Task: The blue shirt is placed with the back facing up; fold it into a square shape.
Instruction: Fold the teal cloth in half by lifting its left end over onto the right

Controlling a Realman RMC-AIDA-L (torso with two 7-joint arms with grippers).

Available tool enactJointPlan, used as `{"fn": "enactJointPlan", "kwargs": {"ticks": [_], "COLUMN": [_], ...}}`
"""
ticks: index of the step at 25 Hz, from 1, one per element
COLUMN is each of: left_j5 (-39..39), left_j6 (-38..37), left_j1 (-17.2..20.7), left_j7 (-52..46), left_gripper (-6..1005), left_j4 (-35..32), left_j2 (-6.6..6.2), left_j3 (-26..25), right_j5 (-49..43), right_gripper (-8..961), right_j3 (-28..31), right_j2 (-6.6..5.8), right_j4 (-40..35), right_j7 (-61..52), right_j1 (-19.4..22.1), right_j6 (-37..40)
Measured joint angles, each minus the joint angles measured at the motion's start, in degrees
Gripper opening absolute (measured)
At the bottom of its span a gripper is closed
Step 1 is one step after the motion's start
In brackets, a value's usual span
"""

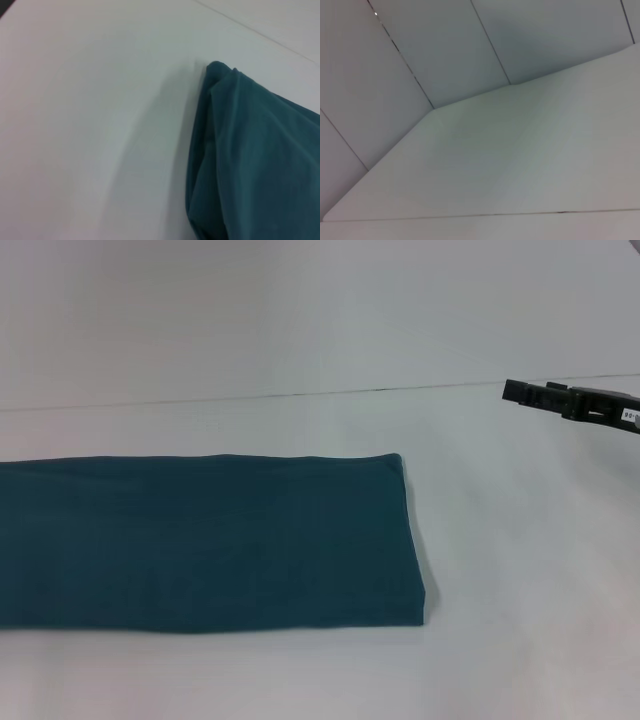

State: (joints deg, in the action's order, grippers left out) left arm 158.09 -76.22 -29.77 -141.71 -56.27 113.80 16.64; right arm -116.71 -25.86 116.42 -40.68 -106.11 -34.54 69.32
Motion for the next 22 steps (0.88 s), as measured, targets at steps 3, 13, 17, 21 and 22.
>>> {"fn": "enactJointPlan", "kwargs": {"ticks": [3, 13, 17, 21, 22], "left_j5": [-0.97, -25.32, -35.86, -40.66, -41.34], "left_j6": [-0.97, -16.23, -19.48, -15.94, -14.73], "left_j1": [0.18, -1.71, -4.96, -8.5, -9.26], "left_j7": [0.5, 3.5, 3.48, 4.34, 4.94], "left_gripper": [68, 80, 85, 90, 91], "left_j4": [0.0, 0.29, 0.21, 2.09, 2.94], "left_j2": [0.13, 0.01, 2.78, 6.4, 7.24], "left_j3": [-0.15, -0.82, 4.55, 10.82, 12.07], "right_j5": [0.0, -0.01, -0.01, -0.01, -0.02], "right_gripper": [930, 930, 930, 931, 931], "right_j3": [0.01, 0.03, 0.03, 0.02, 0.02], "right_j2": [-0.13, -0.27, -0.31, -0.32, -0.32], "right_j4": [0.0, -0.02, -0.02, -0.02, -0.01], "right_j7": [0.02, 0.07, 0.17, 1.15, 1.42], "right_j1": [-0.02, 0.15, 0.06, -0.05, -0.07], "right_j6": [0.01, 0.03, 0.0, 0.12, 0.19]}}
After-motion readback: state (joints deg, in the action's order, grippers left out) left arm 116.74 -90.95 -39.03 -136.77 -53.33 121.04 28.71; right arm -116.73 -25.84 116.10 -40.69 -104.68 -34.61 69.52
